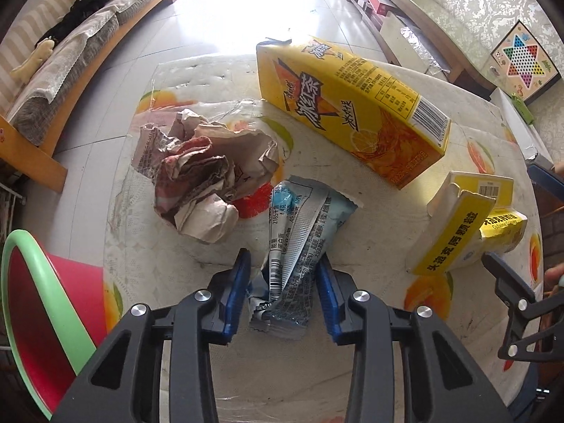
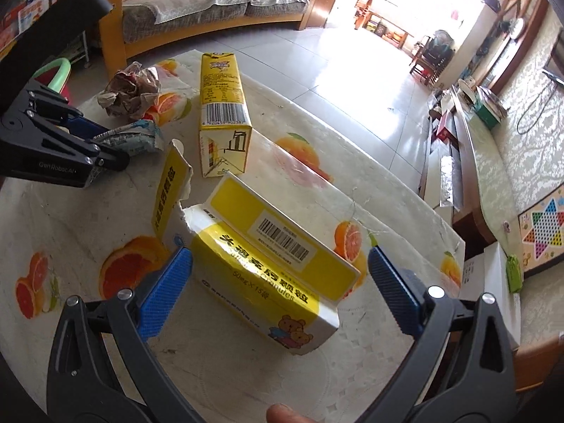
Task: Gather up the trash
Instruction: 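Grasp the blue-white wrapper with the left gripper while the right gripper grasps the yellow Cefixime box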
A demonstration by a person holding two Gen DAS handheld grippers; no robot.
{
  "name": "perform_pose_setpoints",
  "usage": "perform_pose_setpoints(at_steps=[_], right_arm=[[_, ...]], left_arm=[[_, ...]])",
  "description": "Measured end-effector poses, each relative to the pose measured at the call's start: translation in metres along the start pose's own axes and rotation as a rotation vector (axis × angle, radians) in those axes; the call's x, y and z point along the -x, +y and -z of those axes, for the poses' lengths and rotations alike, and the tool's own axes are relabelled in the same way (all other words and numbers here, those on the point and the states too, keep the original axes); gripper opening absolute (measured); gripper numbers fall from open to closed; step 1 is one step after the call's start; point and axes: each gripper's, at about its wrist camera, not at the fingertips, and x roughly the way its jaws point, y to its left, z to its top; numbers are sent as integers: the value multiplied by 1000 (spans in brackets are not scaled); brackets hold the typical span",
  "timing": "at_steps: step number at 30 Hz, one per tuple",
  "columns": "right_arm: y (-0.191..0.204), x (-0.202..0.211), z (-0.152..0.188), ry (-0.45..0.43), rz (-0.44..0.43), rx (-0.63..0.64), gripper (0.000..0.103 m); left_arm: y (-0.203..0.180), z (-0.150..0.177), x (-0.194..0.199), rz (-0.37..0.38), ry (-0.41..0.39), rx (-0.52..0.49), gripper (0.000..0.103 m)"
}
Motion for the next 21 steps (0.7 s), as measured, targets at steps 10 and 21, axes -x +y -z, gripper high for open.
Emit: perform_pose_setpoints(at_steps=[10,21], right_arm=[[9,-28,-14,81,-87,118,98],[9,-17,-5,100,-105,23,73]], left_arm=[[11,25,30,62,-61,10,30],[16,39,73,125,-143,43,30]])
